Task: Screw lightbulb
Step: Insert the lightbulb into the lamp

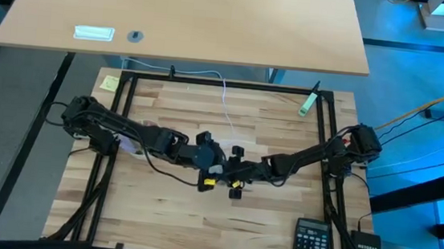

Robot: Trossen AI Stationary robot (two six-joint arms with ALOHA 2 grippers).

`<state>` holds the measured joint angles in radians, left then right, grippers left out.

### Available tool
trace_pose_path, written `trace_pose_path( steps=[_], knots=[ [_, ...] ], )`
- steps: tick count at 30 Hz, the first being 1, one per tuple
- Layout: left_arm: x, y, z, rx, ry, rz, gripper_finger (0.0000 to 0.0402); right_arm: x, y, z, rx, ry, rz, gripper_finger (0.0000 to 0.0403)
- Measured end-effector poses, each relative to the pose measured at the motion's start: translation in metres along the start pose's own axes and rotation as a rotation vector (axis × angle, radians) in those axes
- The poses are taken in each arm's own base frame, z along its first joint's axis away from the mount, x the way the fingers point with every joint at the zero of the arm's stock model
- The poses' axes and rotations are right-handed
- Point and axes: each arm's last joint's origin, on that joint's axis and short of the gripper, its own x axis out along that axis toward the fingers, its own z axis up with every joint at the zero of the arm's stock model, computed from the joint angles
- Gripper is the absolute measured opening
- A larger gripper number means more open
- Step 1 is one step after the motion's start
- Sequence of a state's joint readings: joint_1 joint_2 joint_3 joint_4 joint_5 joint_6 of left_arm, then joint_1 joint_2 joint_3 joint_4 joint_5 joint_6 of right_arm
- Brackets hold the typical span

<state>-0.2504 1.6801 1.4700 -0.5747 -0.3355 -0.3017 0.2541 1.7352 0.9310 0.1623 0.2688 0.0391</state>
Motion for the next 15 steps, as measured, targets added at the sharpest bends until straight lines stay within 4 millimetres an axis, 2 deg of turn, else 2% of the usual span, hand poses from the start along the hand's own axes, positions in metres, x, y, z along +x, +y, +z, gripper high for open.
trace_pose_path(
  steps=[6,9,15],
  knots=[
    [-0.012,0.006,0.001,-0.086,-0.018,0.067,0.0315,0.003,-0.012,-0.001,0.019,0.012,-0.033,0.0181],
    [-0.018,0.010,0.002,-0.204,-0.026,0.083,0.0315,0.004,-0.014,-0.002,0.021,0.016,-0.043,0.0181],
    [-0.016,0.013,-0.002,-0.251,0.022,0.104,0.0315,0.009,-0.013,-0.006,0.021,0.028,-0.049,0.0181]
  ],
)
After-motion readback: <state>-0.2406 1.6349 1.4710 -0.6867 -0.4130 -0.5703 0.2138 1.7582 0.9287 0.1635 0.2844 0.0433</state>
